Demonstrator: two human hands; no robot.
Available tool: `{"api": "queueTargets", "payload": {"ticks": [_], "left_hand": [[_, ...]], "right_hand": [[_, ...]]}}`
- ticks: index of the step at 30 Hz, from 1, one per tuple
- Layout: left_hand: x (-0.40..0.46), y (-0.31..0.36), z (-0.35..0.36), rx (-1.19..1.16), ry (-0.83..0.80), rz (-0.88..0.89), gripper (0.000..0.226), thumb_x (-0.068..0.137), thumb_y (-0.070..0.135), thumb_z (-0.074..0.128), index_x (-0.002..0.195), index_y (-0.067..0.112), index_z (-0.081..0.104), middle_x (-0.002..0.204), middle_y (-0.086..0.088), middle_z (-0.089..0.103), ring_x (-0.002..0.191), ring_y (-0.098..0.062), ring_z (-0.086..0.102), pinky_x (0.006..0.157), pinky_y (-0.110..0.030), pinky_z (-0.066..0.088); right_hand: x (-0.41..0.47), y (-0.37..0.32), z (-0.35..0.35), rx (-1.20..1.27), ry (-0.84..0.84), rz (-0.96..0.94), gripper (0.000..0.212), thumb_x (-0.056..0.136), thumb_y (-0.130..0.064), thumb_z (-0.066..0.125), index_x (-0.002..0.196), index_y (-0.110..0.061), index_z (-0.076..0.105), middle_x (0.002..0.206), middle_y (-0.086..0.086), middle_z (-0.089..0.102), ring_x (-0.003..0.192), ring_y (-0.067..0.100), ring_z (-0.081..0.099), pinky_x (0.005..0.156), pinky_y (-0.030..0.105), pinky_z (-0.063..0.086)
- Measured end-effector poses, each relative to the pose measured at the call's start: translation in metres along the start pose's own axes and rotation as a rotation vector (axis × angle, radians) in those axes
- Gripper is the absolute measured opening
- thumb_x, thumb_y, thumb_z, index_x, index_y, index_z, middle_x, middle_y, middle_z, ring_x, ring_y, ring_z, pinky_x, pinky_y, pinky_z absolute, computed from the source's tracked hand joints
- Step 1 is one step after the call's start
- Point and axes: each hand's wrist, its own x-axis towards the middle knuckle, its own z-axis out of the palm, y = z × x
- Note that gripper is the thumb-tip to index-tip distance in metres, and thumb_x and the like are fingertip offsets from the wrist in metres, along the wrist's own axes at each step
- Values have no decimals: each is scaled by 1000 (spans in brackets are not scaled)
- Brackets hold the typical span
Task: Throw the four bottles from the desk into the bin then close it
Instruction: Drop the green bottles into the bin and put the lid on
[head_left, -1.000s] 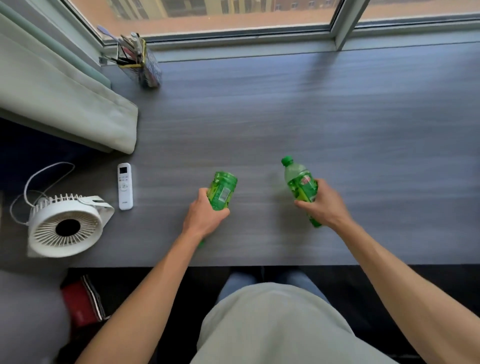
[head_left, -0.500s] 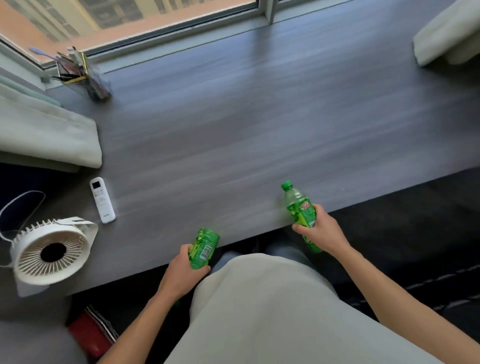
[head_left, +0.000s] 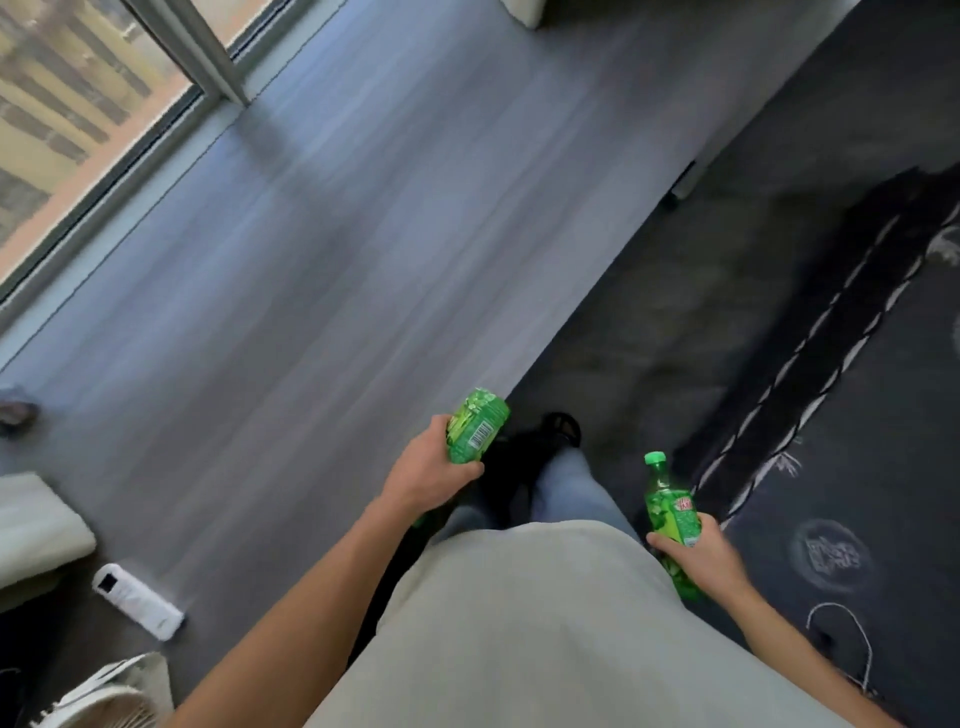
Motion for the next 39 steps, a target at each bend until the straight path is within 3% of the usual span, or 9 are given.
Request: {"api": "queueTargets", "payload": {"ticks": [5, 11, 16, 21, 27, 32, 36, 39], "left_hand": [[50, 83, 18, 163, -109, 148, 70, 63, 56, 69, 123, 34, 42, 96, 7, 62, 84, -22, 61, 71, -35, 47], [78, 138, 53, 347, -221, 158, 71, 65, 54, 72, 123, 30, 42, 95, 2, 64, 82, -23, 62, 68, -35, 47], [93, 144, 62, 405, -280, 45, 61, 66, 46, 75, 115, 31, 41, 89, 3, 65, 72, -23, 68, 63, -40, 60], [102, 152, 57, 415, -309, -101, 58, 73, 44, 78, 118, 28, 45, 91, 4, 64, 67, -8, 65, 45, -19, 46], [157, 193, 59, 370, -321, -199, 48, 76, 41, 80, 109, 25, 49, 94, 0, 67, 77, -11, 64, 58, -27, 49], [228, 281, 60, 360, -353, -167, 48, 77, 38, 78, 113, 24, 48, 101, -3, 67, 86, -18, 64, 66, -32, 50], [294, 379, 66, 400, -327, -57, 63, 73, 39, 83, 122, 20, 49, 105, -7, 65, 92, -28, 63, 72, -33, 48], [336, 457, 73, 385, -316, -5, 73, 70, 40, 85, 129, 18, 47, 111, -10, 65, 96, -31, 63, 77, -34, 49]], "right_hand": [[-4, 68, -7, 222, 6, 211, 61, 70, -28, 89, 115, -8, 54, 87, 1, 65, 74, 15, 59, 60, 28, 41], [19, 91, -45, 386, 5, 325, 60, 70, -28, 88, 114, -10, 53, 88, 3, 64, 82, 25, 61, 73, 35, 46], [62, 72, -103, 441, 4, 264, 55, 69, -35, 86, 109, -17, 53, 99, 6, 68, 92, 27, 65, 80, 35, 52], [109, 31, -164, 483, 46, 184, 58, 69, -43, 83, 113, -20, 53, 99, 3, 66, 91, 25, 64, 77, 33, 50], [165, -12, -224, 480, 55, 141, 55, 65, -54, 80, 106, -28, 54, 92, -5, 67, 83, 17, 64, 69, 31, 48], [188, -32, -262, 478, 42, 210, 49, 70, -47, 81, 105, -26, 55, 92, -1, 68, 84, 19, 66, 68, 30, 49], [205, -32, -275, 512, 33, 274, 51, 73, -33, 85, 113, -15, 58, 92, 6, 69, 82, 23, 65, 67, 30, 48], [217, -24, -285, 602, -12, 352, 54, 79, -14, 82, 126, -2, 56, 109, 21, 69, 99, 36, 66, 85, 40, 51]]}}
